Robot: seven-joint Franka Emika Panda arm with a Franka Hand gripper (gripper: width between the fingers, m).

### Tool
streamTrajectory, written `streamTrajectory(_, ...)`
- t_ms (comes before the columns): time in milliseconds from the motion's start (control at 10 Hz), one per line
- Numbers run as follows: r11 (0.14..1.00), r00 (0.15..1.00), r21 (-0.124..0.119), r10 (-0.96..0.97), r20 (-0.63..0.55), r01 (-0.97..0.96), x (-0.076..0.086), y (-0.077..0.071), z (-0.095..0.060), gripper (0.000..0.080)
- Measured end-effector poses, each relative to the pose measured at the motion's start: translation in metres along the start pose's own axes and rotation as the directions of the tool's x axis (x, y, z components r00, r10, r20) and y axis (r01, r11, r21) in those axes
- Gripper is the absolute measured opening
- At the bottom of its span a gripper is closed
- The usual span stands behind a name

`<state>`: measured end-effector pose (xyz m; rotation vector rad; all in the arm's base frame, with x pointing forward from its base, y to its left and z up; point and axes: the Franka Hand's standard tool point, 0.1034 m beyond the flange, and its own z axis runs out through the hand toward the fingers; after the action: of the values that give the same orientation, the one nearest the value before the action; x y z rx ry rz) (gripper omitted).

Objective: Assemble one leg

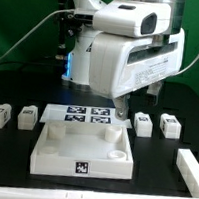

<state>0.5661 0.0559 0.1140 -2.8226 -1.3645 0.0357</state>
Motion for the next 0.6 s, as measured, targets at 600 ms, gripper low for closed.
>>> streamTrajectory(600,1.000,1.000,0.000,0.000,0.000,0.000,0.0000,0.0000,0.0001,0.0650)
